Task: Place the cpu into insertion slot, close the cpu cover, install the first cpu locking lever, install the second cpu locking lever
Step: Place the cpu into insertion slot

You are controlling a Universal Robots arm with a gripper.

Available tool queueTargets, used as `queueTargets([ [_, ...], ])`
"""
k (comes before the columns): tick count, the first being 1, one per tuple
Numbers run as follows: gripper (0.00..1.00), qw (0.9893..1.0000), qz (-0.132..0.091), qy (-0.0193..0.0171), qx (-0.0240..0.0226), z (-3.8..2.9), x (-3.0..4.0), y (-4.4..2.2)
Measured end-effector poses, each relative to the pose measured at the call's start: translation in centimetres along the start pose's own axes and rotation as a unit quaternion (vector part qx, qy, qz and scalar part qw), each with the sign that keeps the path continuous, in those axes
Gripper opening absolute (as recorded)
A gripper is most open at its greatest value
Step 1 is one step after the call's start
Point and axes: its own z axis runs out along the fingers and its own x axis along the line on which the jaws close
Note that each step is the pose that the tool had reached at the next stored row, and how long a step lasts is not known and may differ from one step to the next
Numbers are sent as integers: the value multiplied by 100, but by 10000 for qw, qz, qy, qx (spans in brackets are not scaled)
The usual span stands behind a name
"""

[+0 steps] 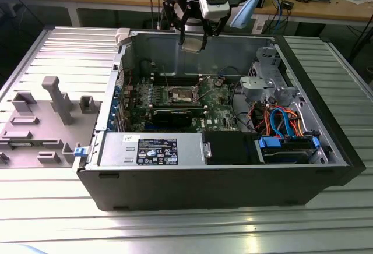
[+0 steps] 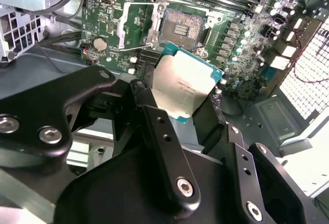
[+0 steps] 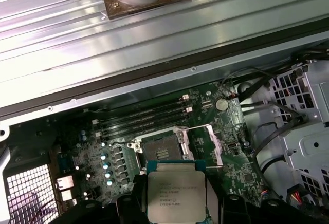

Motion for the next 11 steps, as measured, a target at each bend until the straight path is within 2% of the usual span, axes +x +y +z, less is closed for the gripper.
queueTargets([
  [6,55,9998,200,-18,-4,0,0,0],
  [11,55,9990,441,-40,-9,1,0,0],
])
